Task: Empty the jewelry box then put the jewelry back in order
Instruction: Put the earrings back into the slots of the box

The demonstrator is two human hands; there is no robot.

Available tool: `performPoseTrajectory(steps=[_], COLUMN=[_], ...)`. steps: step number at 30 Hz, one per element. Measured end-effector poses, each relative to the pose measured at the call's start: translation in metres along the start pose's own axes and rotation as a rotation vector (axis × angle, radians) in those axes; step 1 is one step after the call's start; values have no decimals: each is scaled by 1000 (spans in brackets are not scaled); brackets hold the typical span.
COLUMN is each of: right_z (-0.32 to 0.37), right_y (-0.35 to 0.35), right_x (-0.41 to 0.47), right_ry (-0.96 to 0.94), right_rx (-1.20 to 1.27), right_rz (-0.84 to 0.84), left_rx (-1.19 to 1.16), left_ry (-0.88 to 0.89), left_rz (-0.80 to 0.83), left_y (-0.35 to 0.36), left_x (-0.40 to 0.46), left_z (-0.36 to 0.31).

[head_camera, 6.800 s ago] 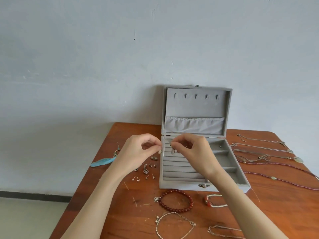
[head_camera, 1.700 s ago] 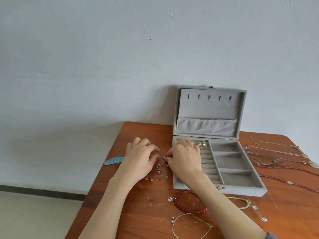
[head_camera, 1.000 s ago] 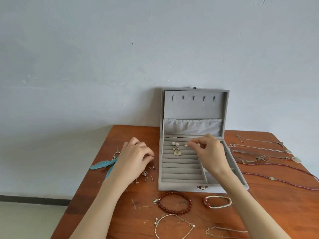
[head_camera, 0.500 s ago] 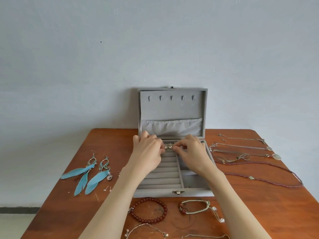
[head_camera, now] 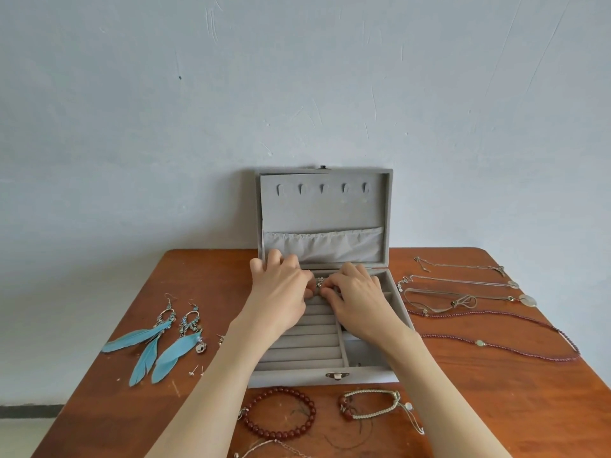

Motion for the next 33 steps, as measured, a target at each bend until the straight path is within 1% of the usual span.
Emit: performPoseTrajectory(steps=[9,16,20,26,33], right_z=[3,10,10,11,10], right_y=[-3,-2,-5,-10,-13], right_x=[-2,-5,-7,-12,-14], right_ry=[47,68,76,24,28], right_rx=[75,56,60,-8,-43], right_rz=[-100,-134,-159,-128,-86], left_rx=[-17,-39,-64,-87,-61], left_ry=[-34,-50,-37,-26,-7], left_rz=[-20,-49,-22,-23,-45], left_y=[-4,-4,-7,-8,-7], left_x=[1,0,0,-1,1], left_z=[0,-1,0,2,0])
Point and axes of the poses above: each hand's wrist, its own x-axis towards the middle knuckle, its own y-axis out of the palm, z = x × y, the point moved 1 cm from there along x, towards the middle knuckle, and after that the axes turned 9 degrees about -x, right-handed, at the moved point
